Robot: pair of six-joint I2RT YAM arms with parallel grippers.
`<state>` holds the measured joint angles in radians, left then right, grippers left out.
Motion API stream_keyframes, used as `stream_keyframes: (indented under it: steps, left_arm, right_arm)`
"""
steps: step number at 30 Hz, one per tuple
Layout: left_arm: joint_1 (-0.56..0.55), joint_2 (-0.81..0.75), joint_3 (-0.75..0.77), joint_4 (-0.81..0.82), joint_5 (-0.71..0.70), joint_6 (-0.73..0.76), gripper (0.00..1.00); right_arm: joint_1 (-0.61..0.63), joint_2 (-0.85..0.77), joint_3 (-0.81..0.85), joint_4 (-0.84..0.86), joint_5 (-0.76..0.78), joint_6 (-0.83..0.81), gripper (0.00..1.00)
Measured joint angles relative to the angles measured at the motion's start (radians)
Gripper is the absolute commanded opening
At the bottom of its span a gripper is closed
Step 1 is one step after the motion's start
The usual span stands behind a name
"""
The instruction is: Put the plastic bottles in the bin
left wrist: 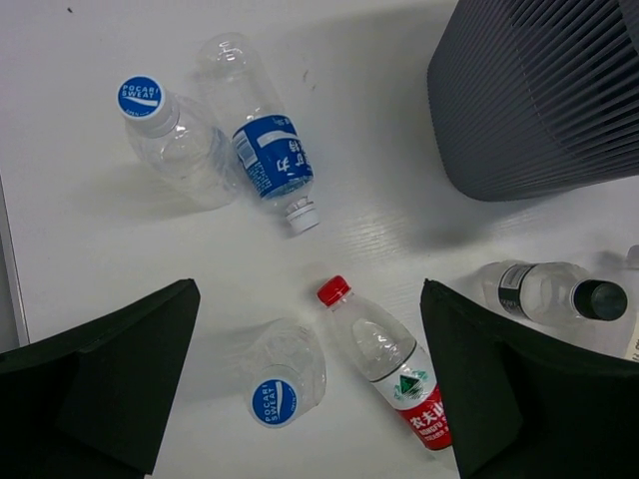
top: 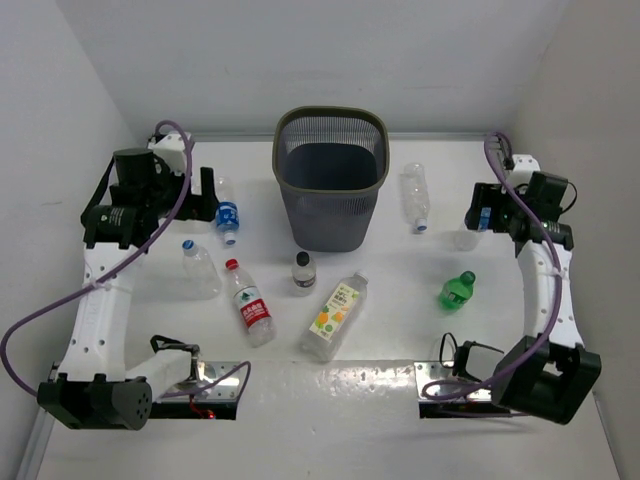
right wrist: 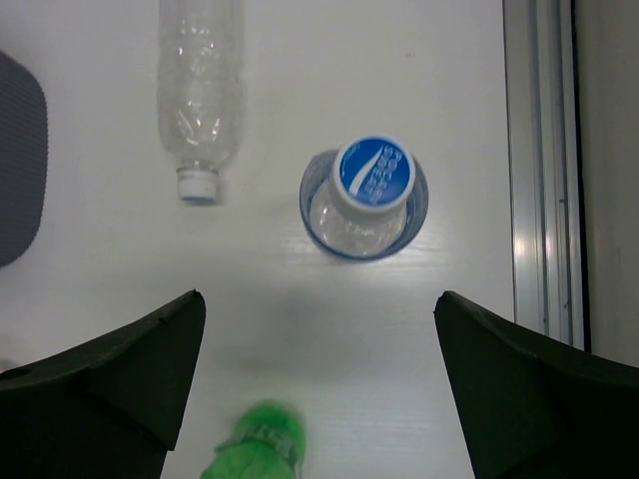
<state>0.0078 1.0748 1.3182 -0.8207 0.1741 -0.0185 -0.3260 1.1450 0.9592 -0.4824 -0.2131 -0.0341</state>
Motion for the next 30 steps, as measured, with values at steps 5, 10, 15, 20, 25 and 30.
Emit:
stream_keyframes:
  steps: [5, 10, 15, 20, 25, 30]
  left_arm:
    - [0.000, 0.039, -0.001, 0.026, 0.011, 0.003, 1.00]
    - [0.000, 0.079, -0.016, 0.045, 0.018, 0.006, 1.00]
    - [0.000, 0.091, -0.016, 0.053, 0.026, 0.006, 1.00]
    - [0.000, 0.091, -0.016, 0.053, 0.030, 0.009, 1.00]
    - [0.000, 0.090, -0.016, 0.053, 0.031, 0.018, 1.00]
    - [0.000, 0.069, -0.016, 0.052, 0.040, 0.053, 1.00]
  right_arm:
    - [-0.001, 0.090, 0.000, 0.131, -0.012, 0.002, 0.91]
    - [-0.001, 0.174, 0.000, 0.205, -0.032, 0.006, 0.82]
    - [-0.001, 0.212, 0.000, 0.257, -0.035, 0.008, 0.63]
    - [-0.002, 0.227, 0.000, 0.282, -0.034, -0.003, 0.24]
    - [-0.005, 0.217, 0.000, 0.283, -0.030, -0.011, 0.00]
    - [-0.006, 0.134, 0.024, 0.212, -0.040, -0.007, 0.00]
